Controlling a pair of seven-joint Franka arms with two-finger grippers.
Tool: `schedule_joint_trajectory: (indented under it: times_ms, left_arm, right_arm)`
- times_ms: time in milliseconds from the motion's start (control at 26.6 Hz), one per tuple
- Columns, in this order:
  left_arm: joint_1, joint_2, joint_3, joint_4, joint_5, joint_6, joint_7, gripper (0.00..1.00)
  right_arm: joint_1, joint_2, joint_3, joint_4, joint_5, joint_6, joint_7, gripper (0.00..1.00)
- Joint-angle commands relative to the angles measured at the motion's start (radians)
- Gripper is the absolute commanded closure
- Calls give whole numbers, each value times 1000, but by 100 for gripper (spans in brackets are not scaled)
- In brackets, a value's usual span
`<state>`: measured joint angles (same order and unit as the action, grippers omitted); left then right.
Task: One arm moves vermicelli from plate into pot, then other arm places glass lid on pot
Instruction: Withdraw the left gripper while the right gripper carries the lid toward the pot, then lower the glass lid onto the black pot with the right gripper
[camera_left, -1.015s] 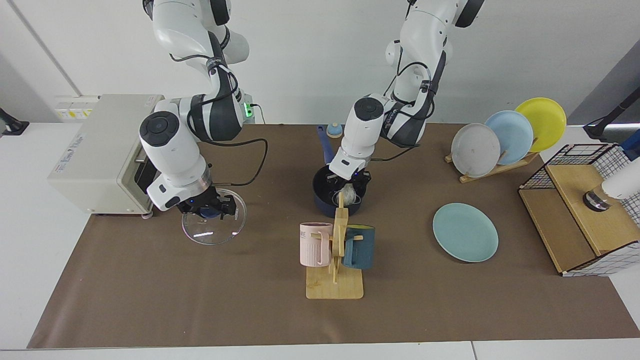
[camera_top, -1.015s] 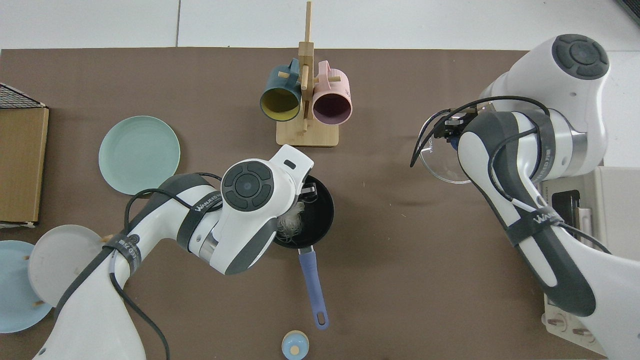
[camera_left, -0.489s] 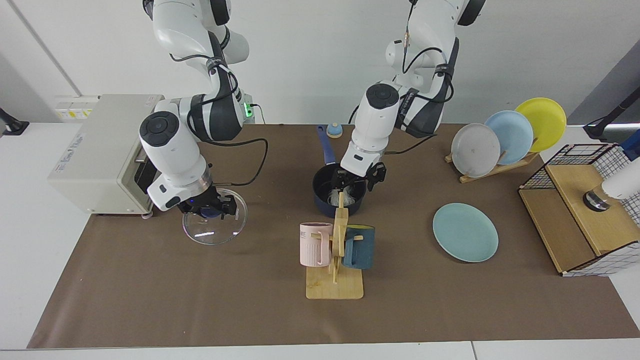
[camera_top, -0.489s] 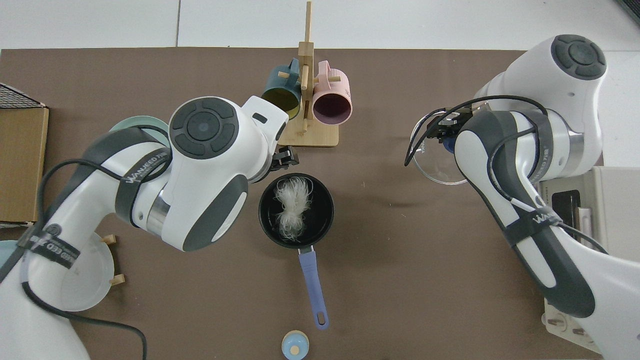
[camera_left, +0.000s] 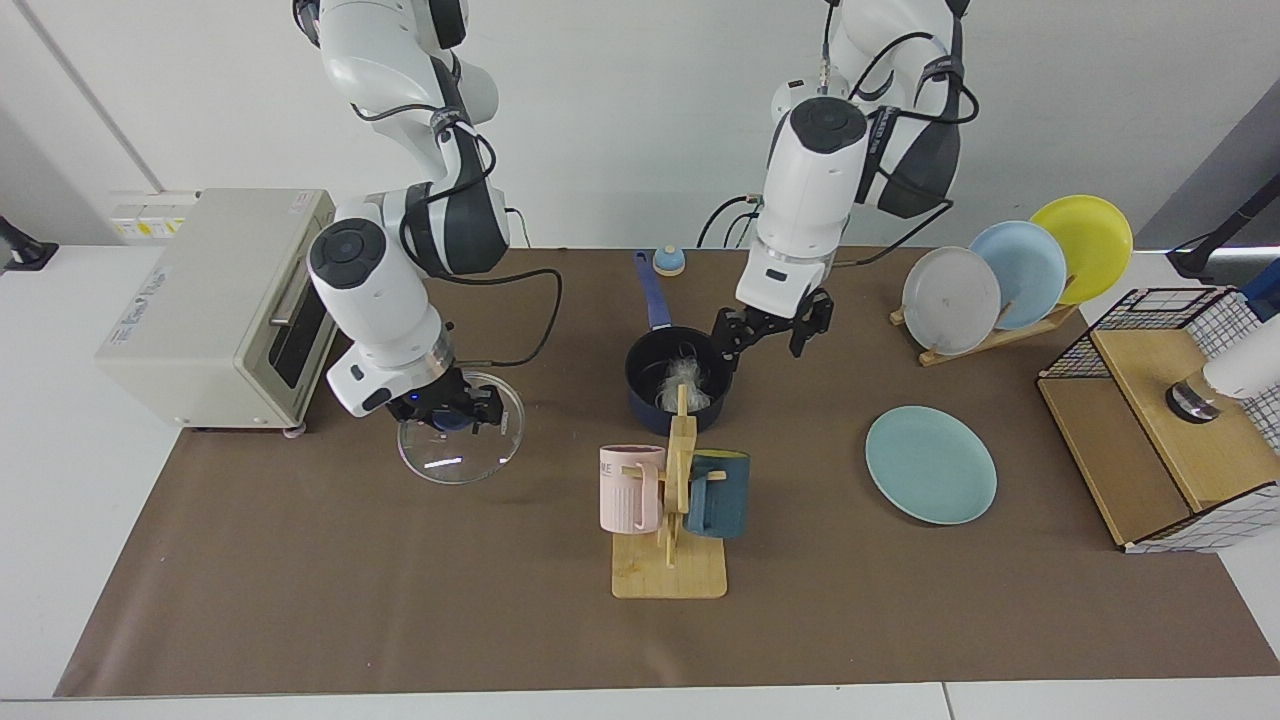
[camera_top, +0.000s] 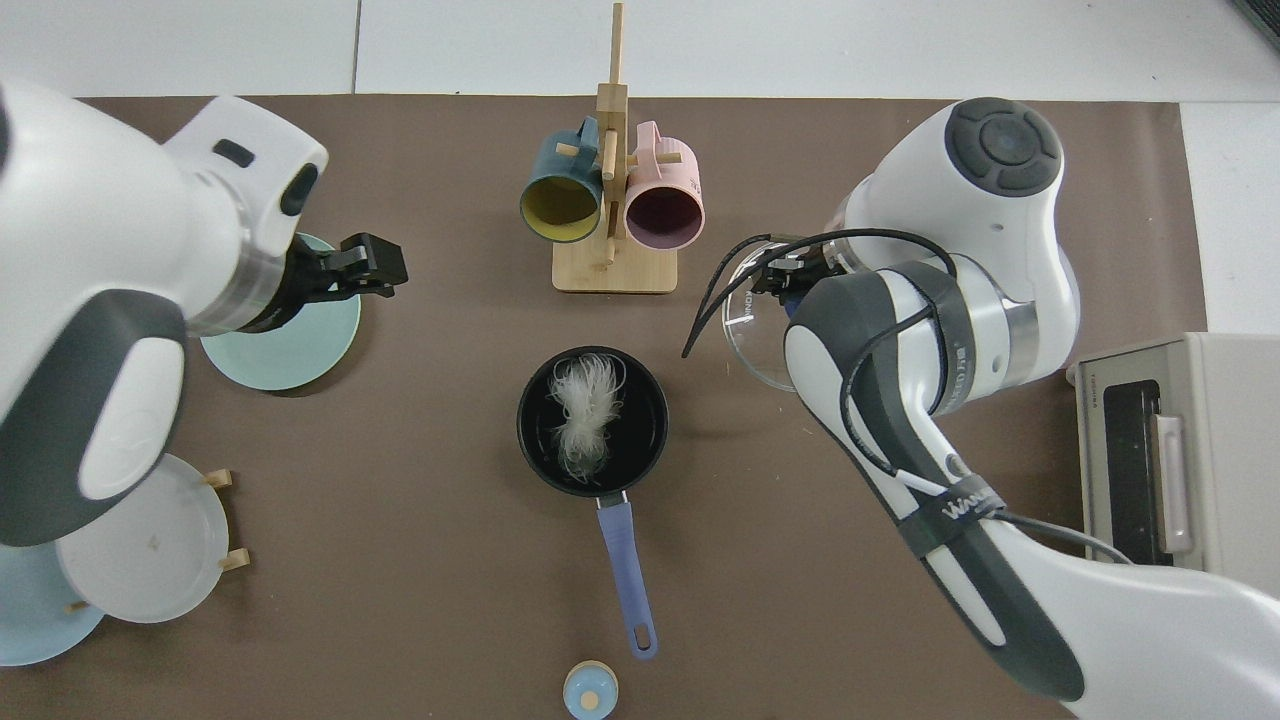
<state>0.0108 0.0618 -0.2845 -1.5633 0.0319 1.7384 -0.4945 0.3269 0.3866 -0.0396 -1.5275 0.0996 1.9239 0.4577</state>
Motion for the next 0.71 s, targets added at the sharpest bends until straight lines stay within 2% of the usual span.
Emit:
schedule_joint_trajectory:
  times_ms: [0, 376, 677]
  left_arm:
    - [3, -54, 47, -18, -44, -80, 94, 0]
    - [1, -122, 159, -21, -47, -128, 226, 0]
    - [3, -134, 203, -31, -95, -129, 317, 0]
  right_arm:
    - [72, -20, -3, -19, 15, 26, 107, 100]
    - [193, -8, -2, 6, 9, 24, 183, 100]
    - [310, 3, -3, 47, 8, 6, 315, 100]
